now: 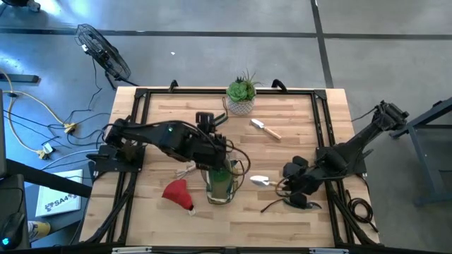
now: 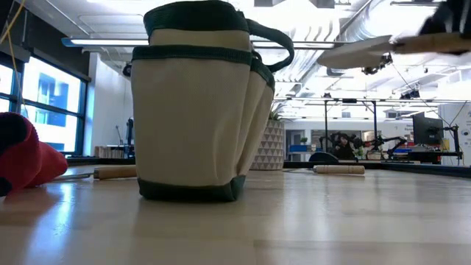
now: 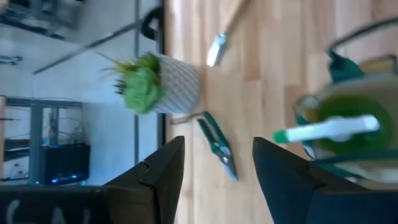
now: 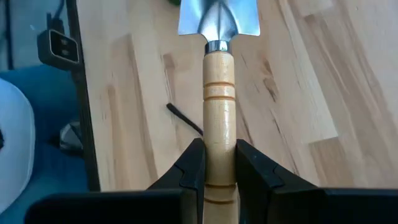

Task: Pick & Place Garden tools in Gardening bag
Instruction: Put the right brown trowel into the gardening bag

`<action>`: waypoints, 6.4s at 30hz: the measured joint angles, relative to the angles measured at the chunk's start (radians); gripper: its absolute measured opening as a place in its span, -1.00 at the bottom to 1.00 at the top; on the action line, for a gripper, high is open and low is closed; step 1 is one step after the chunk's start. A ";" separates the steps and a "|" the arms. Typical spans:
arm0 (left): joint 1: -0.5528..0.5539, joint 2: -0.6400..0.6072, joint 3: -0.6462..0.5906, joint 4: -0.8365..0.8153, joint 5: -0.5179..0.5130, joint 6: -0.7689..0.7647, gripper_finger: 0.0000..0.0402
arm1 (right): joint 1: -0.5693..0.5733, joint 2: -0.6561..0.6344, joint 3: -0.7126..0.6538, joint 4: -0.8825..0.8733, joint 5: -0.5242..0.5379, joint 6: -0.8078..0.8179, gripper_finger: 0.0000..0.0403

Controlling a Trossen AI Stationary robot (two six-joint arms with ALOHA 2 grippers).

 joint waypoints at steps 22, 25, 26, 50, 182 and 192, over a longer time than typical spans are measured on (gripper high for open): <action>0.000 -0.116 0.053 -0.001 -0.006 -0.053 -0.09 | -0.173 0.591 0.874 -0.763 -0.296 -0.236 -0.76; 0.000 -0.138 0.053 -0.001 -0.014 -0.052 -0.09 | -0.191 0.646 0.922 -0.798 -0.327 -0.273 -0.76; 0.000 -0.145 0.053 -0.001 -0.025 -0.052 -0.09 | -0.196 0.664 0.940 -0.805 -0.338 -0.289 -0.76; 0.001 -0.289 0.045 0.001 -0.102 -0.079 -0.09 | -0.294 0.792 1.115 -0.823 -0.394 -0.440 -0.76; 0.000 -0.489 -0.522 0.000 -0.003 -0.340 -0.09 | -0.203 0.774 1.029 -0.823 -0.380 -0.184 -0.76; 0.000 -0.489 -0.522 0.000 0.022 -0.345 -0.09 | -0.208 0.774 1.013 -0.823 -0.391 -0.217 -0.76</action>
